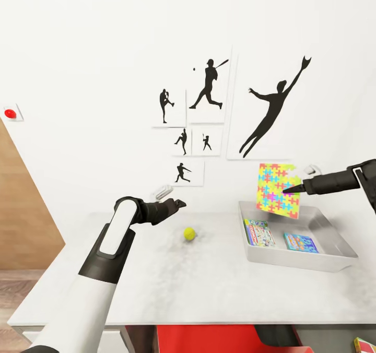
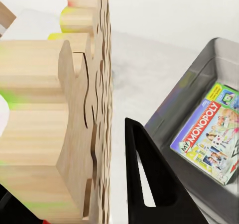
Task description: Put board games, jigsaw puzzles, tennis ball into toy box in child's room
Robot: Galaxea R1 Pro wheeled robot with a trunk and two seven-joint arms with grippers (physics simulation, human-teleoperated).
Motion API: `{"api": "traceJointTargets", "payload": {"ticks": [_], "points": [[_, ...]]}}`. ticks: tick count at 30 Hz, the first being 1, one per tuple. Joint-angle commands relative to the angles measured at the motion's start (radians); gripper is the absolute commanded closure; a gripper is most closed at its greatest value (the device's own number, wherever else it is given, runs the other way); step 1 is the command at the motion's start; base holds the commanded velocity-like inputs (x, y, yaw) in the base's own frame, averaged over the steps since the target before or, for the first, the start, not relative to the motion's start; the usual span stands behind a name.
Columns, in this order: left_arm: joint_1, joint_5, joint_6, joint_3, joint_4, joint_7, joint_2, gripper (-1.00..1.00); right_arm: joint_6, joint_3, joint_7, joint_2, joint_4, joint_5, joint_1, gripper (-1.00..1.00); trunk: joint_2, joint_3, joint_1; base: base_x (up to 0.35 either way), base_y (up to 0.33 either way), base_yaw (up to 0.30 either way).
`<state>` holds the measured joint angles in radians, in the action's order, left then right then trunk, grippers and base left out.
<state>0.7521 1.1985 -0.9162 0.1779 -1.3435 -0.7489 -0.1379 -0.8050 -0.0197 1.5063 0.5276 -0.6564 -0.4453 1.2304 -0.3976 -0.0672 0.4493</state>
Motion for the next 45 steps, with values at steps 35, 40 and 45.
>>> {"api": "traceJointTargets", "payload": {"ticks": [35, 40, 45], "points": [[0.106, 0.200, -0.004, -0.029, -0.104, -0.087, 0.005, -1.00, -0.010, -0.006, -0.020, -0.013, 0.073, -0.001, 0.012, 1.00, -0.002, -0.043, 0.001, 0.000, 0.000, 0.000], [0.124, 0.226, -0.004, -0.030, -0.109, -0.110, 0.006, -1.00, -0.011, -0.005, -0.017, -0.015, 0.074, -0.001, 0.013, 1.00, -0.002, -0.051, 0.001, 0.000, 0.000, 0.000], [0.142, 0.246, -0.004, -0.031, -0.111, -0.122, 0.006, -1.00, -0.022, -0.005, -0.015, -0.019, 0.075, -0.001, 0.017, 1.00, -0.002, -0.059, 0.001, 0.000, 0.000, 0.000]]}}
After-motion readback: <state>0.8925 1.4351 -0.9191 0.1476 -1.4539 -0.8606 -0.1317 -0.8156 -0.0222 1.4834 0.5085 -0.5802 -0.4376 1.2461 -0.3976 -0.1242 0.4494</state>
